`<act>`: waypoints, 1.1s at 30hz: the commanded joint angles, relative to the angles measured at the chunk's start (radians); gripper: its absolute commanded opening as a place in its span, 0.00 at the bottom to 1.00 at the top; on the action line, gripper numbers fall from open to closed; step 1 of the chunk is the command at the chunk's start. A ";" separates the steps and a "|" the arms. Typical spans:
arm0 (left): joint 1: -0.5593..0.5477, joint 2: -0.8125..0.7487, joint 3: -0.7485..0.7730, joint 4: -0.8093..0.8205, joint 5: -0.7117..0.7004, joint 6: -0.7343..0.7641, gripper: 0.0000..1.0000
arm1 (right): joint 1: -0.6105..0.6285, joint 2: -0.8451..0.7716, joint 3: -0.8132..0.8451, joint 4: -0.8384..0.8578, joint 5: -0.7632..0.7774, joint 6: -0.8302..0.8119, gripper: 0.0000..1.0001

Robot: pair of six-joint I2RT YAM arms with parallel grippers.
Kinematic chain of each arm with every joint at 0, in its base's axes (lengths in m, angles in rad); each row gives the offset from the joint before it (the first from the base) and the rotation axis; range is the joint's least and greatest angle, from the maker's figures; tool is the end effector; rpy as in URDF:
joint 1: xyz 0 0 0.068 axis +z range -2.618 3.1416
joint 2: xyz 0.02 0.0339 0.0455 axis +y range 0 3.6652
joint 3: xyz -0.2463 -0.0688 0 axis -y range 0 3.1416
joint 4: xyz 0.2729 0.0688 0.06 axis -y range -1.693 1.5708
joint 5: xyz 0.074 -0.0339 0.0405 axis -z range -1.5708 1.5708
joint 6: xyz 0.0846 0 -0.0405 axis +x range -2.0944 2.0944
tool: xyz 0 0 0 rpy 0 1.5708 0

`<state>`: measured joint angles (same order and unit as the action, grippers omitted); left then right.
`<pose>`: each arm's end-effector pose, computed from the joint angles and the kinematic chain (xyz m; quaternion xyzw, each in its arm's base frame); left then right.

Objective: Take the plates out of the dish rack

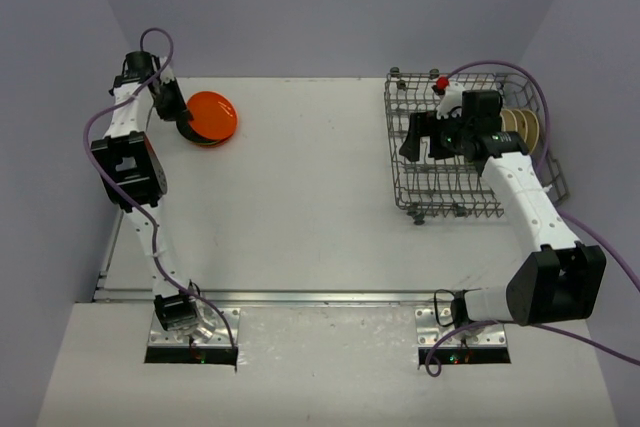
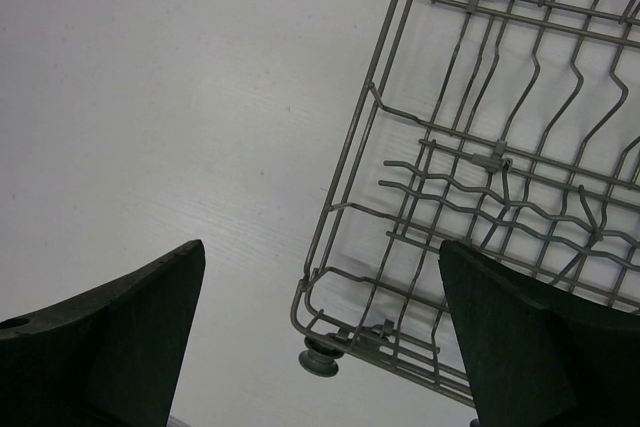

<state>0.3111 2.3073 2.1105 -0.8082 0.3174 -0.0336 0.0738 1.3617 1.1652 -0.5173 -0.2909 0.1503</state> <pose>0.5294 0.1425 0.1711 -0.1192 0.9417 -0.1122 0.2940 0.3626 0.0511 0.2585 -0.0258 0.9016 0.1770 0.3938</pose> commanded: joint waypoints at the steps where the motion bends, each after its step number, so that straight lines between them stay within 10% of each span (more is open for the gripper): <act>1: 0.013 0.016 0.029 0.035 -0.012 -0.017 0.07 | -0.003 -0.023 0.001 0.029 0.009 -0.017 0.99; 24: 0.075 -0.020 0.016 0.070 0.054 -0.063 0.03 | -0.003 -0.019 -0.012 0.022 0.000 -0.020 0.99; 33: 0.060 -0.133 -0.097 0.131 -0.042 -0.011 0.89 | -0.006 -0.025 0.003 0.022 0.070 -0.043 0.99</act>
<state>0.3744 2.3003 2.0459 -0.7401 0.3400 -0.0738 0.0738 1.3594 1.1572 -0.5181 -0.2753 0.1316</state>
